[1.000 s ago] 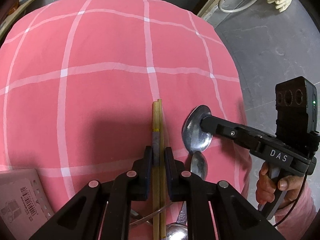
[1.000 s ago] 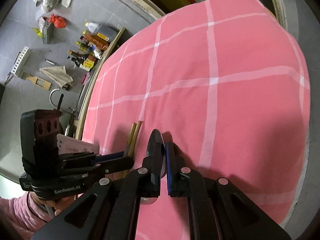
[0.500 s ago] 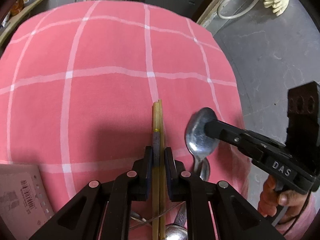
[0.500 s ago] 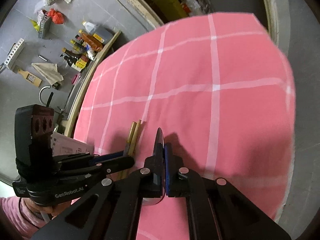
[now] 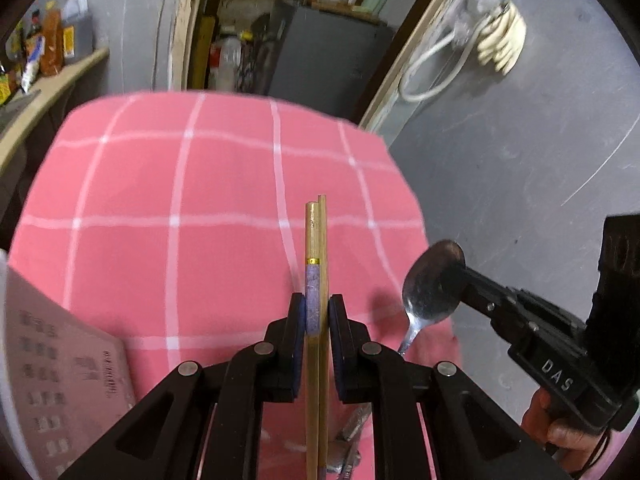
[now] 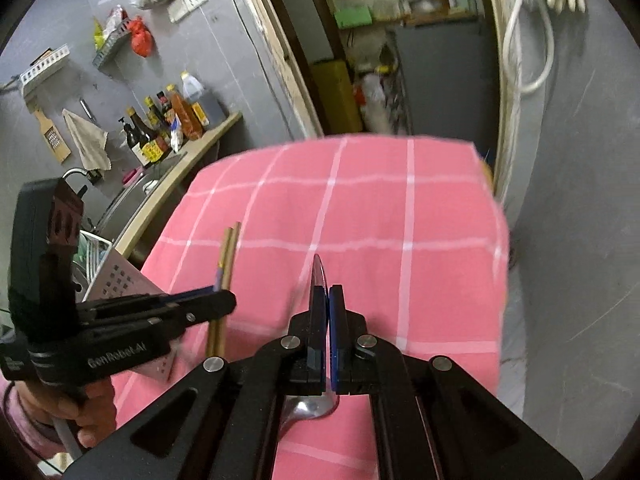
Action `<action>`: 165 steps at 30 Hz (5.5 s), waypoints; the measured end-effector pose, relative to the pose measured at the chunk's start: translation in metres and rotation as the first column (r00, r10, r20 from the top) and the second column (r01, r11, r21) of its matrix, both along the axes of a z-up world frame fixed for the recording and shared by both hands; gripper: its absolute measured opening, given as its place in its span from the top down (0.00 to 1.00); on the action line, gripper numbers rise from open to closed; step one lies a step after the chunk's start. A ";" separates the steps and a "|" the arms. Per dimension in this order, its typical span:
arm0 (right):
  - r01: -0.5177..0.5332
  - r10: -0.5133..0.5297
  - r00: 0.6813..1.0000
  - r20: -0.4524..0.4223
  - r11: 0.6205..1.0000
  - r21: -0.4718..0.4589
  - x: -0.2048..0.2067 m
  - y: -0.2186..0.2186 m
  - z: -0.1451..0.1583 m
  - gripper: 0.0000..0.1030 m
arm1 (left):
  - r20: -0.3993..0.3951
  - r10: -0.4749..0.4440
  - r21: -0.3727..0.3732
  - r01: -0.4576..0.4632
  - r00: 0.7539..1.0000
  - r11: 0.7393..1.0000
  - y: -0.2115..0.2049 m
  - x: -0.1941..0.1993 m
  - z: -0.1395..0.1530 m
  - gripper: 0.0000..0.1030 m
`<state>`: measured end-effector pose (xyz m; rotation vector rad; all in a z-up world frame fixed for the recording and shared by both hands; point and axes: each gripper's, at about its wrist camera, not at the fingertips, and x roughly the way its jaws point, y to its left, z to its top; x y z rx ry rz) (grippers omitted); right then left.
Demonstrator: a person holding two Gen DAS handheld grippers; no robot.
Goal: Organize utensils
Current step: 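Lift the chopsticks and spoon and lower them into the white caddy, then open both tools and move them back over the last two spoons, then grasp a steel spoon with the right tool while the left tool grasps the other spoon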
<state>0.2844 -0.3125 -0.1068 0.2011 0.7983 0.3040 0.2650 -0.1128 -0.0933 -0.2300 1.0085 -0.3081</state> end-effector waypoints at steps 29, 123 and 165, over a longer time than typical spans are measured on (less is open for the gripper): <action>-0.020 0.024 0.861 0.508 1.000 -0.012 -0.075 0.130 0.204 0.98 | 0.531 0.296 -0.140 -0.262 0.794 0.955 0.151 -0.061 0.179 0.89; 0.349 -0.338 0.930 0.141 0.935 -0.065 -0.149 -0.035 0.062 0.02 | 0.398 -0.054 0.069 0.029 0.916 0.997 0.028 -0.098 0.082 0.01; 0.070 -0.038 0.949 -0.314 0.993 0.092 -0.060 -0.015 -0.063 0.42 | 0.076 -0.531 0.524 0.420 0.844 0.742 -0.039 -0.083 0.001 0.19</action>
